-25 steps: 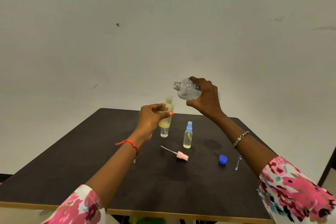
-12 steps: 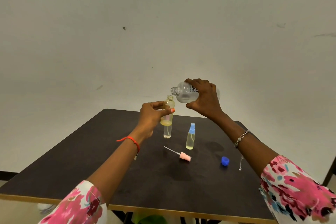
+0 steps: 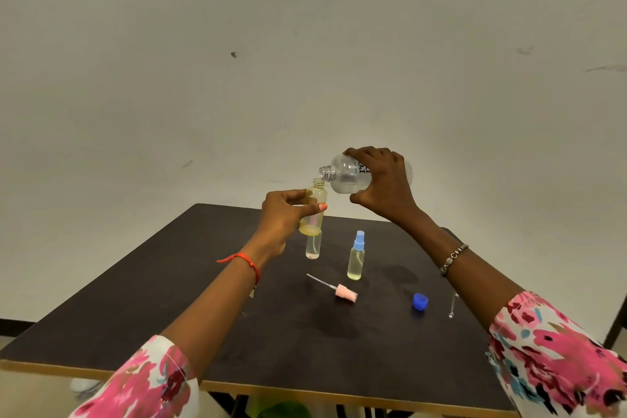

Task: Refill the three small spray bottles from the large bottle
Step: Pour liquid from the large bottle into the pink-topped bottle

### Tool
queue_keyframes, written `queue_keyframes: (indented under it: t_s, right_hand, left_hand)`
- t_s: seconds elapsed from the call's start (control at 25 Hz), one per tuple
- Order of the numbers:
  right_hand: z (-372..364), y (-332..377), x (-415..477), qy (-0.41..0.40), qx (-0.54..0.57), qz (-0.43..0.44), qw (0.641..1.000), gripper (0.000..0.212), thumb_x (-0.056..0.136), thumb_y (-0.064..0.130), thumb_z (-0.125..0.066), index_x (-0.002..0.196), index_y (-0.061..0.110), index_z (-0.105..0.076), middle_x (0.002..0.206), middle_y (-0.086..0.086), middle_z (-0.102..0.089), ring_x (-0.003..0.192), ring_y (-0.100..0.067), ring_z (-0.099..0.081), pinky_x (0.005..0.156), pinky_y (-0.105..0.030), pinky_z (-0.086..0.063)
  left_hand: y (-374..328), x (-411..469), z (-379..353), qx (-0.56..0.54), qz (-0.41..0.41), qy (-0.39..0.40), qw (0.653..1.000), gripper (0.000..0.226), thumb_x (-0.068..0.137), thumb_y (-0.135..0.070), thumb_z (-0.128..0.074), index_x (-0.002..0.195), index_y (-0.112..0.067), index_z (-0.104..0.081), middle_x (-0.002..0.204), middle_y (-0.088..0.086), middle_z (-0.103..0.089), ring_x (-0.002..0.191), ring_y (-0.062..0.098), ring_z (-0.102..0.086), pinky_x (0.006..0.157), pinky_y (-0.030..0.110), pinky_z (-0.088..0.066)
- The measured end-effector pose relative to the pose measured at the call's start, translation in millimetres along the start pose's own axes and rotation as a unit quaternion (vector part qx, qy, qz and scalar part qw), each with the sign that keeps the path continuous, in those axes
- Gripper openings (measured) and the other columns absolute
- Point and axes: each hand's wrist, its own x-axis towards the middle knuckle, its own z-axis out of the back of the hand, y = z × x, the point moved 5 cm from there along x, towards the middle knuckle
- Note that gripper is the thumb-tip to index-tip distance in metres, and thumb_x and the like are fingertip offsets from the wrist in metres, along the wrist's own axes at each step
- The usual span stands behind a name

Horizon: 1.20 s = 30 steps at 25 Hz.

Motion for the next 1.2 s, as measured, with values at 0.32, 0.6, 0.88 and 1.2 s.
queue_keyframes:
  t_s: [0.32, 0.6, 0.88, 1.2]
  right_hand:
    - [2.0, -2.9, 0.9, 0.002, -0.018, 0.013, 1.0, 0.069, 0.053, 0.022, -0.071, 0.12, 0.017, -0.055, 0.115, -0.005, -0.062, 0.105, -0.029, -0.053, 0.093, -0.04, -0.03]
    - [4.8, -3.3, 0.3, 0.0, -0.031, 0.018, 0.999, 0.069, 0.052, 0.024, -0.067, 0.12, 0.018, -0.055, 0.114, -0.004, -0.062, 0.104, -0.03, -0.053, 0.093, -0.04, -0.029]
    - [5.6, -3.2, -0.2, -0.008, -0.037, 0.027, 0.999, 0.066, 0.053, 0.023, -0.066, 0.118, 0.019, -0.056, 0.113, -0.004, -0.063, 0.102, -0.03, -0.053, 0.092, -0.04, -0.03]
    - [4.7, -4.7, 0.1, -0.008, -0.038, 0.031, 0.999, 0.066, 0.053, 0.02, -0.069, 0.118, 0.019, -0.056, 0.112, -0.004, -0.063, 0.102, -0.03, -0.054, 0.093, -0.041, -0.031]
  left_hand:
    - [-1.9, -1.3, -3.6, 0.0, 0.005, 0.002, 1.0, 0.053, 0.071, -0.013, -0.075, 0.121, -0.006, -0.058, 0.125, 0.012, -0.06, 0.115, 0.03, -0.057, 0.095, 0.048, -0.05]
    - [-2.2, -3.4, -4.7, 0.002, 0.003, 0.005, 1.0, 0.053, 0.071, -0.013, -0.075, 0.121, -0.006, -0.058, 0.122, 0.012, -0.061, 0.111, 0.028, -0.058, 0.093, 0.044, -0.051]
    - [-1.0, -4.2, -5.2, 0.001, 0.001, 0.007, 1.0, 0.052, 0.072, -0.013, -0.075, 0.12, -0.006, -0.058, 0.122, 0.011, -0.061, 0.103, 0.023, -0.058, 0.086, 0.038, -0.053]
    - [-1.4, -4.1, -6.9, -0.004, 0.003, 0.007, 1.0, 0.051, 0.072, -0.011, -0.075, 0.12, -0.005, -0.058, 0.122, 0.012, -0.061, 0.105, 0.025, -0.059, 0.087, 0.039, -0.053]
